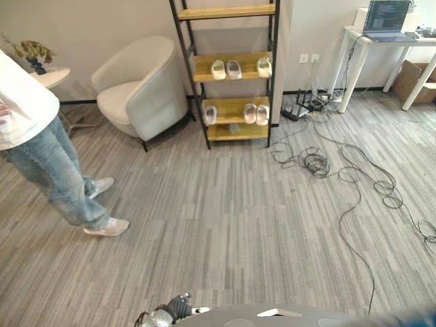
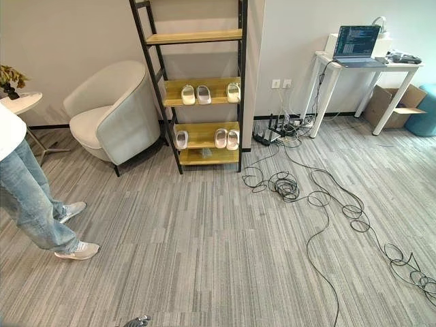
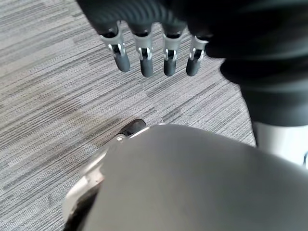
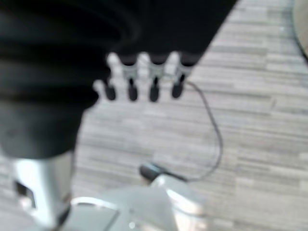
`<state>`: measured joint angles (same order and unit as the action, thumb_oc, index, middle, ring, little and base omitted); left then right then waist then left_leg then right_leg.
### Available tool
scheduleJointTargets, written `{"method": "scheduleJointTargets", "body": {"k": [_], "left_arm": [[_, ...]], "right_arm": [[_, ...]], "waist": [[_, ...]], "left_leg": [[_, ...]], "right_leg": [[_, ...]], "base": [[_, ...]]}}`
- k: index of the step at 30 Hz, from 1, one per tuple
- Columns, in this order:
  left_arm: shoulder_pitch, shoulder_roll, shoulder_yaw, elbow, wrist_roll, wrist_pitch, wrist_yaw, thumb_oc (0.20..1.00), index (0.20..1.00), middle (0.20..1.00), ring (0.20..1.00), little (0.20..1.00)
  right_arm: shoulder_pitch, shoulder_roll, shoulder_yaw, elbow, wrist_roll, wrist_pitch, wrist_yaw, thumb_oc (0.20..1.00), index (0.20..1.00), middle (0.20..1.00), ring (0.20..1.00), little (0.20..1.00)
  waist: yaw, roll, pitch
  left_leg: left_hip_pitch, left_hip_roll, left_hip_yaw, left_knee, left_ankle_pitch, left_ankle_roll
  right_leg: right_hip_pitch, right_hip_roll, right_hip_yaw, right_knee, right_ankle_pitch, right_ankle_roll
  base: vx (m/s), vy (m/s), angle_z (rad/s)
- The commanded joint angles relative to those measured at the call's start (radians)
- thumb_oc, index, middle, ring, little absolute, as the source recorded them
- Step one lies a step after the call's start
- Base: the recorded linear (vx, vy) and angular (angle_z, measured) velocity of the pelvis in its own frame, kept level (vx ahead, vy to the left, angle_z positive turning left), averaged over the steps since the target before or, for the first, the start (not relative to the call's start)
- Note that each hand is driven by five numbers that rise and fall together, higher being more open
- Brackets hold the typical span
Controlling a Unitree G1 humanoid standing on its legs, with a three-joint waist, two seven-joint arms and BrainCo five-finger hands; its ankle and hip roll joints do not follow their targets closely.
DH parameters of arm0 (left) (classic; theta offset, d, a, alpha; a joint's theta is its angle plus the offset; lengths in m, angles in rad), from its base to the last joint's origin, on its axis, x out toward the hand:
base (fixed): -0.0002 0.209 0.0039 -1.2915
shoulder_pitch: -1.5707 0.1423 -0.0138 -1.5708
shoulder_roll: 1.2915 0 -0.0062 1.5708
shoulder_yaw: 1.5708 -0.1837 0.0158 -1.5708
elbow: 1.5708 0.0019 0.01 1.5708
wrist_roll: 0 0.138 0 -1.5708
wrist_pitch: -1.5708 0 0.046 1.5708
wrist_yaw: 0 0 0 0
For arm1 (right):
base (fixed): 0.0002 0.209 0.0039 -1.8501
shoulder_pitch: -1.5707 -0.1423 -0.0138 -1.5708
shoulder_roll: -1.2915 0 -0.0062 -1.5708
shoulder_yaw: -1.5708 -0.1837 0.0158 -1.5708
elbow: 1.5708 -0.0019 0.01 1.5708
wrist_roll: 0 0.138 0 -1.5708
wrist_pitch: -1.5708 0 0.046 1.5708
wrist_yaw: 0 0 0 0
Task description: Arrange the slippers neatly on the shoe rack.
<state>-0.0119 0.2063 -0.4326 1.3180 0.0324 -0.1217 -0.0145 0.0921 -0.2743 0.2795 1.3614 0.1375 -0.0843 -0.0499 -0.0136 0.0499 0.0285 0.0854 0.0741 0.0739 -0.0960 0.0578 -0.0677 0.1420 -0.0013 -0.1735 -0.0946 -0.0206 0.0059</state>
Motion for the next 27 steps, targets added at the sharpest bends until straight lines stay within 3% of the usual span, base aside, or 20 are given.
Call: {"method": "scheduleJointTargets", "body": {"k": [1,27], "left_arm": [[-0.079,-0.043,-0.050,0.024,0.021,-0.022,0.008,1.000,1.000,1.000,1.000,1.000],[-0.066,-0.042,-0.003,0.055,-0.002,-0.022,0.000,1.000,1.000,1.000,1.000,1.000]], "right_arm": [[-0.060,0.019,0.008,0.021,0.030,-0.024,-0.006,1.000,1.000,1.000,1.000,1.000],[-0.052,0.027,0.011,0.030,0.031,-0.029,-0.005,1.000,1.000,1.000,1.000,1.000]], "waist": [[-0.013,-0.028,0.042],[0.006,-0.044,0.044]], "left_leg": [[0.040,-0.059,0.008,0.009,-0.081,0.022],[0.051,-0.061,-0.006,0.009,-0.089,0.021]], "right_leg": [[0.025,-0.035,-0.032,0.007,-0.051,0.069],[0.041,-0.034,-0.054,0.007,-0.060,0.068]], "base": [[0.00,0.000,0.00],[0.00,0.000,0.00]]}}
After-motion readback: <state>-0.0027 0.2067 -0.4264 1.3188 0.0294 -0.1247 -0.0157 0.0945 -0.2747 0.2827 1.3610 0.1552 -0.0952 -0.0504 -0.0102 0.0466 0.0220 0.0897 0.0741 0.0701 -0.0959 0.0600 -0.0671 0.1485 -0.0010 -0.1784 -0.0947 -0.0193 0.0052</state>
